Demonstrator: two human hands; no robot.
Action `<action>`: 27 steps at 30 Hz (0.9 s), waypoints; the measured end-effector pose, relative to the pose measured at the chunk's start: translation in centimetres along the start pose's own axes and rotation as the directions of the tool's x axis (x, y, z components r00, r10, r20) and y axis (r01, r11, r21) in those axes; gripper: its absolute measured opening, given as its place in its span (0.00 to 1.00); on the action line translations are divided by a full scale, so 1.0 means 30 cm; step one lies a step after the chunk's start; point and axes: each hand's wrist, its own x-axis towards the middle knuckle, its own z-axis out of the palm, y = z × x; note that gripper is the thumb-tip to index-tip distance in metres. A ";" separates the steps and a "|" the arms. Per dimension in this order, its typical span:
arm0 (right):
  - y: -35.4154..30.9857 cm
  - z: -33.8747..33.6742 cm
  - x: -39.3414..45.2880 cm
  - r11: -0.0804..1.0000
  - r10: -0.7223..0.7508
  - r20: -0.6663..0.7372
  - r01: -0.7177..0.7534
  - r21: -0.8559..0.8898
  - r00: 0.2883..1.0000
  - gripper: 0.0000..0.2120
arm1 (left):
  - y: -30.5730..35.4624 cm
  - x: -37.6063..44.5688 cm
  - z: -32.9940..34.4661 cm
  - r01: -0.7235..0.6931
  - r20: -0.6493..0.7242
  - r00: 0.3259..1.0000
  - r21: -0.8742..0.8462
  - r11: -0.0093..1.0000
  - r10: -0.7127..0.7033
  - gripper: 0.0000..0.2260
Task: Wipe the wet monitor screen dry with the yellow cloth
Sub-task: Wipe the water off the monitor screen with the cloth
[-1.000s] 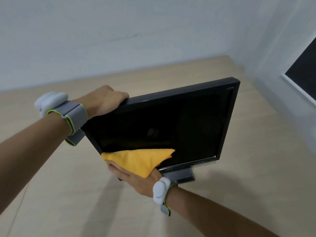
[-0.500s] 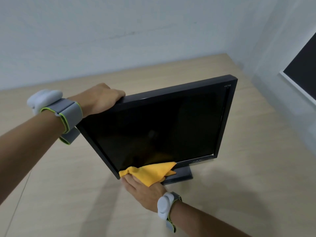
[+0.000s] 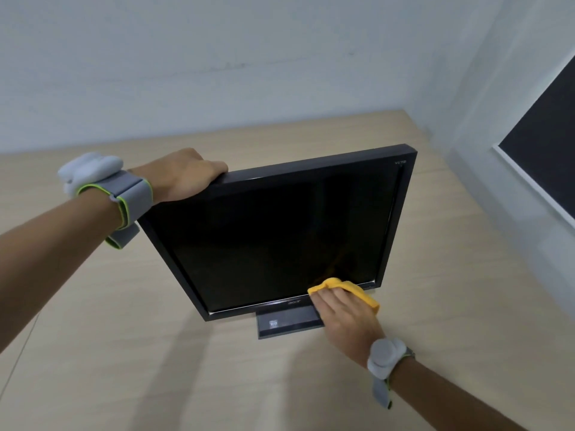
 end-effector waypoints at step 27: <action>-0.296 0.005 0.121 0.968 0.229 0.194 -0.245 0.061 0.954 0.11 | -0.005 -0.029 0.001 -0.045 0.010 0.999 0.092 0.995 0.044 0.14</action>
